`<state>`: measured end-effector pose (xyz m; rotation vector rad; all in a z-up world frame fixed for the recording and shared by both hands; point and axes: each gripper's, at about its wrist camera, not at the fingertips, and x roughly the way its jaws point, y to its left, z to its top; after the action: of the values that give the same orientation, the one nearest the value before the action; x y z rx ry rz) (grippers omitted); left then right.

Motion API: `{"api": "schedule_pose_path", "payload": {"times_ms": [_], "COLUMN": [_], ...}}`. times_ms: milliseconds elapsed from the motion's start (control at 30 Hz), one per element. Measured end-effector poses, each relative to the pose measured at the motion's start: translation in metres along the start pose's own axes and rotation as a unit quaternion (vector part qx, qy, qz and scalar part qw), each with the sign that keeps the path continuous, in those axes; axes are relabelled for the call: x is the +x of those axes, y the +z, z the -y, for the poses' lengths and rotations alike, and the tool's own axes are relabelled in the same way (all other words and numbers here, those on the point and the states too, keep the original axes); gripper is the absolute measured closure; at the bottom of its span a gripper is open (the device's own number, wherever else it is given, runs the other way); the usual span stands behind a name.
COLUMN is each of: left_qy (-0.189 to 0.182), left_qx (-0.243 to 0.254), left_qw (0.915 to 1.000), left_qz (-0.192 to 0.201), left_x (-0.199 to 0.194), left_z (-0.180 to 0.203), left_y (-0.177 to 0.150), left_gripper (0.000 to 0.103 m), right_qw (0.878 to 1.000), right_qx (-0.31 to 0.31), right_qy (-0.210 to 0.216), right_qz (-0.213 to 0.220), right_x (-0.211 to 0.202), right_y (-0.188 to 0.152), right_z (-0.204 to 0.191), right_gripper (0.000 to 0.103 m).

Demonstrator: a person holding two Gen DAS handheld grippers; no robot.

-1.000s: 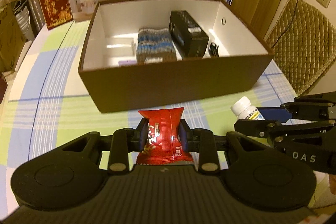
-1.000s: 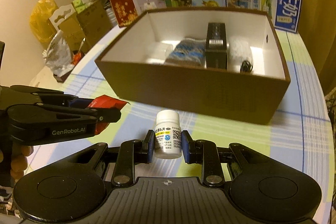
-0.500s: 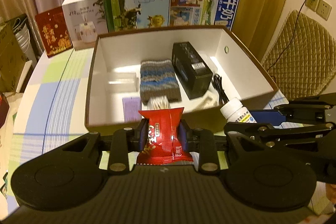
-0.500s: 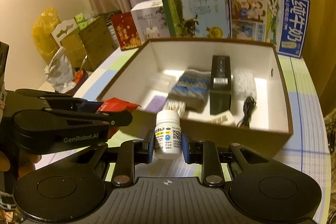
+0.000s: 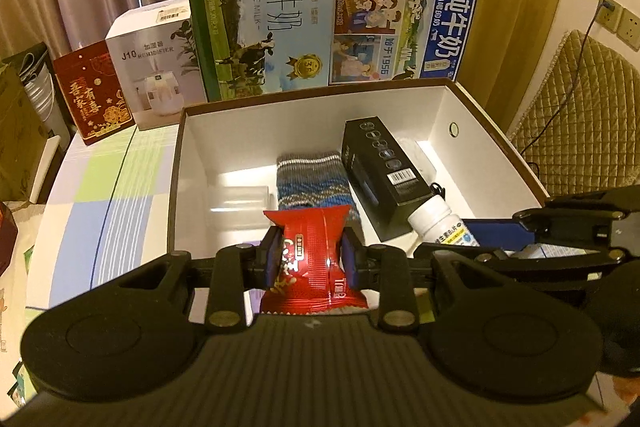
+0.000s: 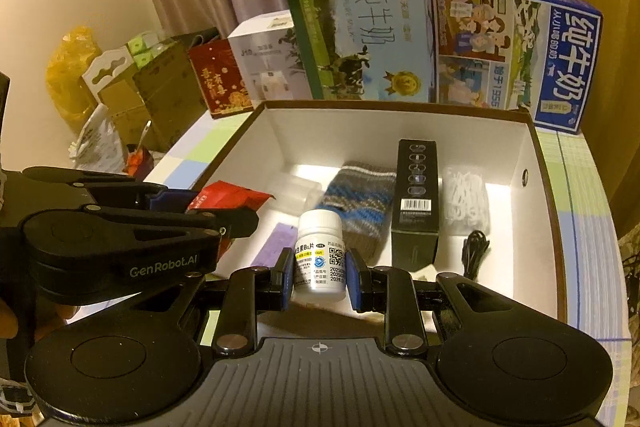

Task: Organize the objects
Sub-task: 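Carry the red packet with the left tool into the brown box while the right tool carries the pill bottle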

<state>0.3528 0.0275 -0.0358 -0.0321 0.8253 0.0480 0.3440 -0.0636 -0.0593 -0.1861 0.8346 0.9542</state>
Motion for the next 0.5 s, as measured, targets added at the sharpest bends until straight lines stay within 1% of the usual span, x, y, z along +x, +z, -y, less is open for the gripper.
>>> {"api": "schedule_pose_path", "payload": {"times_ms": [500], "left_qy": [0.009], "left_qx": [0.007], "left_qw": [0.9996], "left_qz": [-0.025], "left_x": [0.058], "left_z": [-0.015], "left_y": [0.026], "left_gripper": [0.076], "right_qw": [1.0], "right_qx": [0.007], "right_qy": [-0.014], "right_qz": [-0.017], "right_x": [0.05], "right_y": [0.033], "right_z": [0.024], "right_gripper": [0.079]}}
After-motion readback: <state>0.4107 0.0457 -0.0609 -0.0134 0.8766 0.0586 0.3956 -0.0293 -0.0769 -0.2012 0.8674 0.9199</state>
